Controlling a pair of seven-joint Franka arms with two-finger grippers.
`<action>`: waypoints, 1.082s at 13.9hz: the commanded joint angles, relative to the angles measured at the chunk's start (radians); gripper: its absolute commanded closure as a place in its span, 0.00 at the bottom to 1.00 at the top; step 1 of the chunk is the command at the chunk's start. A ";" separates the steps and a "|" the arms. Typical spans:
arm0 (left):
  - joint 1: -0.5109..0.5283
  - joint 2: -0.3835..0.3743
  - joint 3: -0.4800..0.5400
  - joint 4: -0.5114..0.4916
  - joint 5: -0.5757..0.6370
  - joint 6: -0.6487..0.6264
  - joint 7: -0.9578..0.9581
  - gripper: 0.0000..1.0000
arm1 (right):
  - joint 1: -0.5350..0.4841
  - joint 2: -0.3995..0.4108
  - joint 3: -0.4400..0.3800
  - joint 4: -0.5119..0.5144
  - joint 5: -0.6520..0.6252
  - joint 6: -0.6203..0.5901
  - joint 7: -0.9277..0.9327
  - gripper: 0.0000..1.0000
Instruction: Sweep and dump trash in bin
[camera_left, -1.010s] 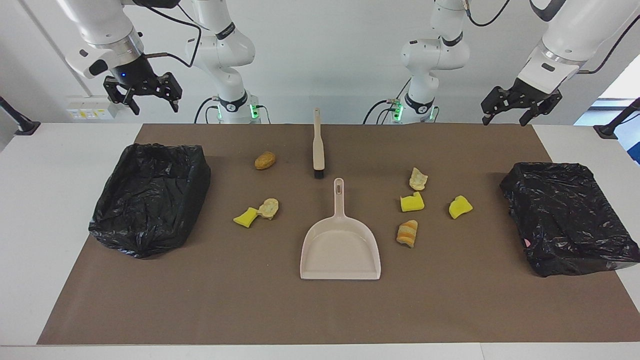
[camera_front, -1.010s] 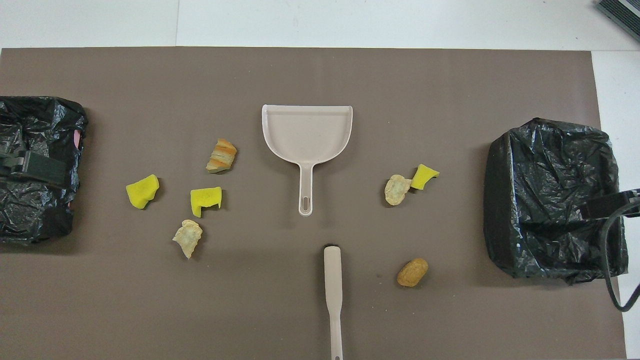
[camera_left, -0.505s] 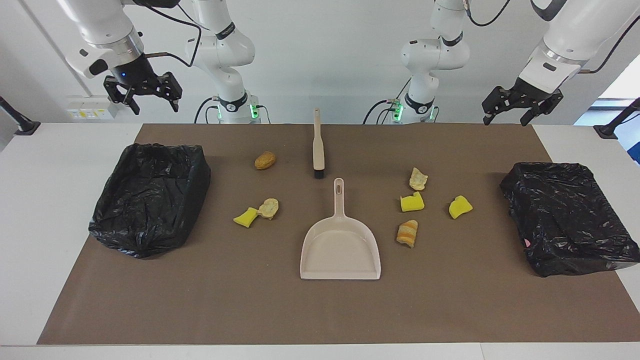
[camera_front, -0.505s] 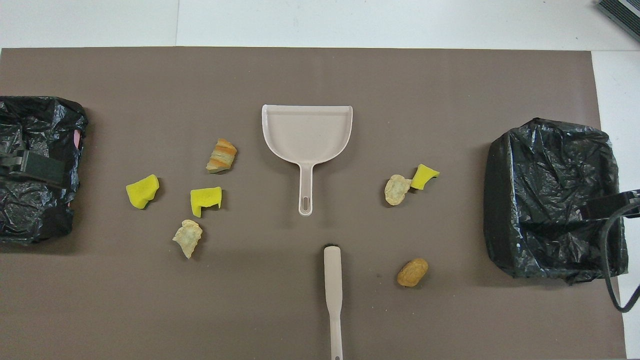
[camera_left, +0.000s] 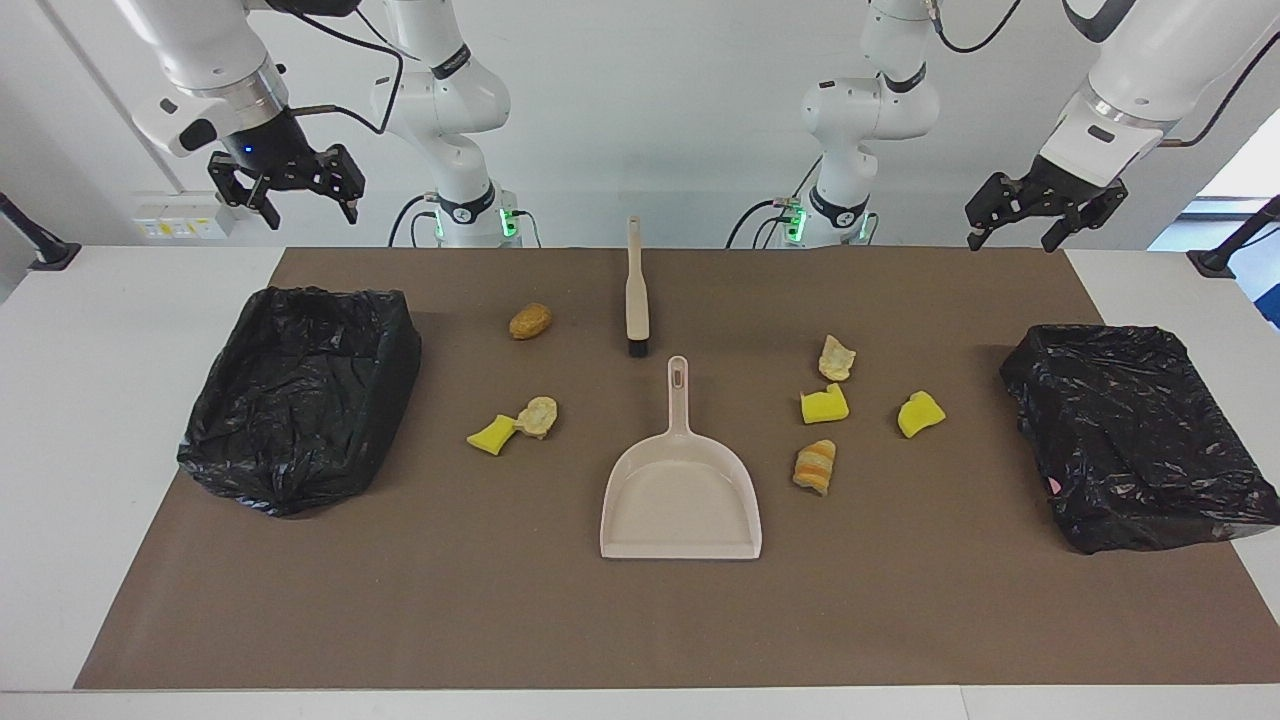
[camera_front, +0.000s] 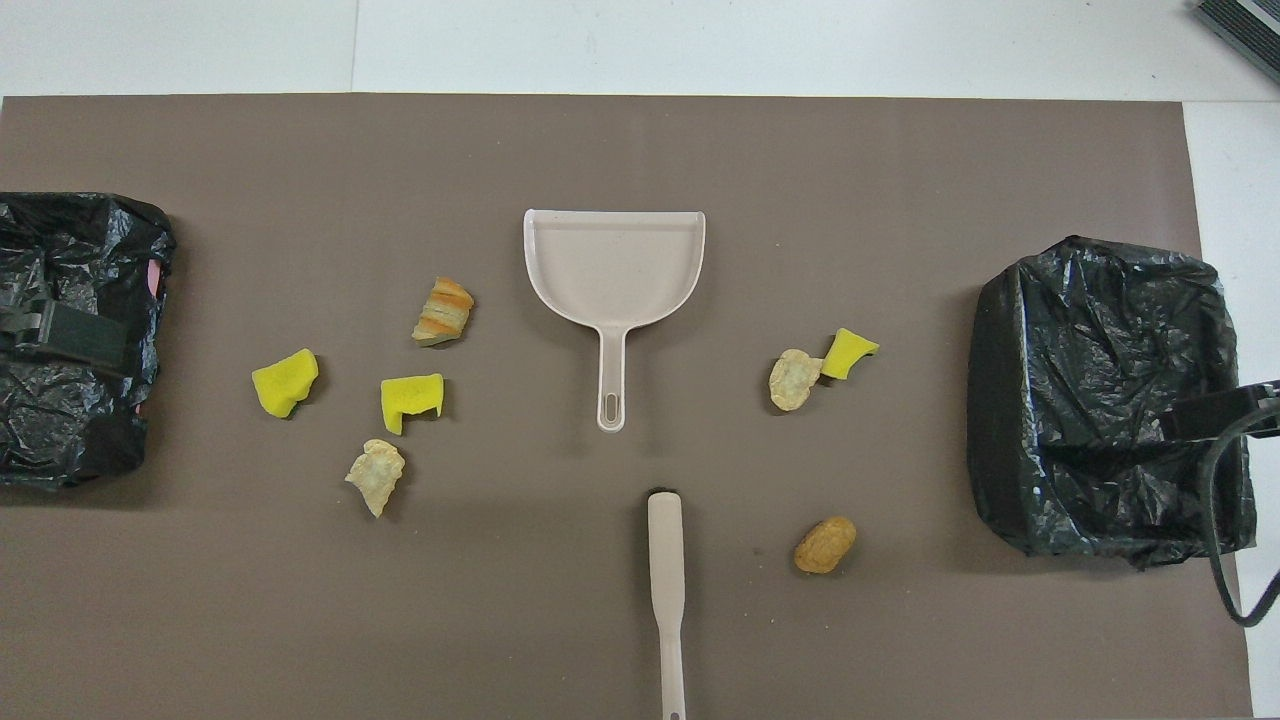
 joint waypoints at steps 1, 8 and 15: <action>0.008 -0.002 -0.002 0.006 0.003 -0.003 0.011 0.00 | -0.008 -0.025 0.008 -0.024 0.005 -0.004 0.018 0.00; 0.008 -0.003 0.001 -0.001 0.003 -0.002 0.011 0.00 | -0.008 -0.025 0.008 -0.024 0.005 -0.004 0.018 0.00; 0.010 -0.017 0.001 -0.018 0.003 -0.003 0.013 0.00 | -0.008 -0.022 0.008 -0.009 0.006 -0.005 0.007 0.00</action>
